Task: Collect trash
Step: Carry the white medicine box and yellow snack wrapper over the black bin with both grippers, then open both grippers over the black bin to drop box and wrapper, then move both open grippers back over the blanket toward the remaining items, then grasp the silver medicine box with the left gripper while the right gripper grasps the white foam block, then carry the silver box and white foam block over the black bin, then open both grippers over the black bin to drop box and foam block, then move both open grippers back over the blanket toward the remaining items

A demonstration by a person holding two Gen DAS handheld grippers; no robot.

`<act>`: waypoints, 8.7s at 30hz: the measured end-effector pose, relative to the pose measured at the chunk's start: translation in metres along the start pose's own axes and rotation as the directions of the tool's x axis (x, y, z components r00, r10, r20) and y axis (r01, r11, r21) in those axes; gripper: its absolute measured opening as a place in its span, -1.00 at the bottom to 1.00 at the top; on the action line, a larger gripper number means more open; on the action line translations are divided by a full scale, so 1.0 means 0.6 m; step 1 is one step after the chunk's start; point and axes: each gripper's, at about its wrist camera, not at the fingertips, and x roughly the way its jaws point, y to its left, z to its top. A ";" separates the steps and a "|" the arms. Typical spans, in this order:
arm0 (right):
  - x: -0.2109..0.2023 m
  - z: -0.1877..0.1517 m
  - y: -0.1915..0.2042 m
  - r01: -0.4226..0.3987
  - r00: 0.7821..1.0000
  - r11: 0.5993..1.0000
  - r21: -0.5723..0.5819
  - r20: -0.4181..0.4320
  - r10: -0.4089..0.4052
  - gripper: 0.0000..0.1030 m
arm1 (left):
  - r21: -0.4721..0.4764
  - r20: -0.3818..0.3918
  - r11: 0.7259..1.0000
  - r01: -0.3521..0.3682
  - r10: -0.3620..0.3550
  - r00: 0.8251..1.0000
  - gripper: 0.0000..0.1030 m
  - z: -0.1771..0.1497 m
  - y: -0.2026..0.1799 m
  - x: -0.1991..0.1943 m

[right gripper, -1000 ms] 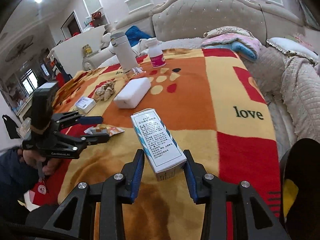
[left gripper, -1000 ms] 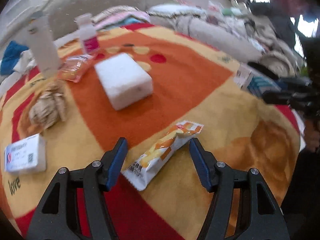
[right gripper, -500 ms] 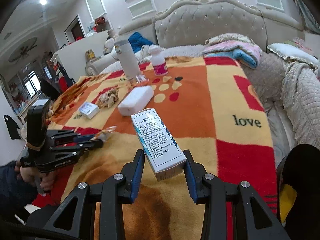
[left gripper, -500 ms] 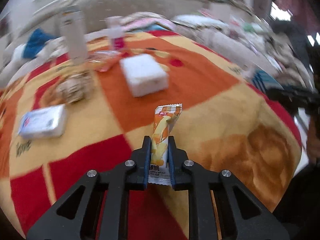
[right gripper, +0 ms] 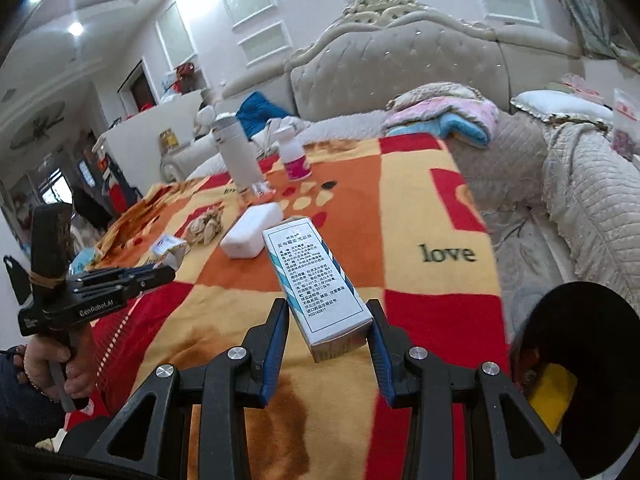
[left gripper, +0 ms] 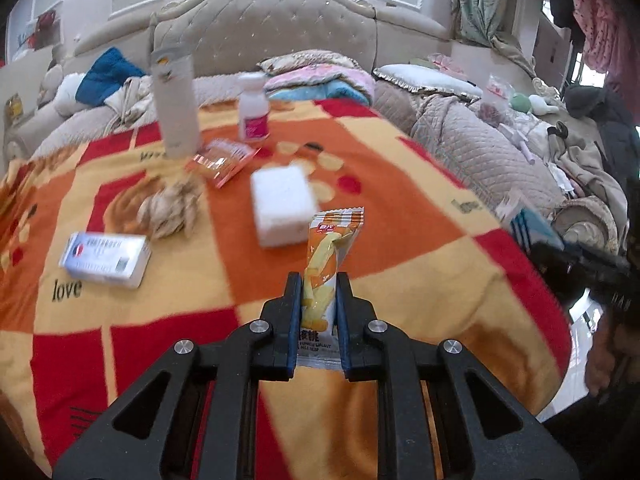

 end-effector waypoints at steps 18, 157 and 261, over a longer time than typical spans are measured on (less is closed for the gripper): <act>-0.167 -0.031 -0.197 0.256 0.936 0.905 0.341 0.146 -0.319 -0.28 | 0.032 0.032 0.993 0.116 -0.117 0.993 -0.74 0.069 -0.234 0.044; 0.105 0.043 0.084 0.091 0.996 0.992 -0.083 0.005 -0.091 0.10 | -0.413 -0.160 0.874 -0.257 0.208 0.965 -0.08 -0.086 0.273 0.025; 0.107 0.032 0.036 0.289 0.957 0.957 0.034 0.021 -0.290 0.54 | -0.105 -0.026 0.975 -0.196 0.195 0.981 0.42 0.085 0.198 0.080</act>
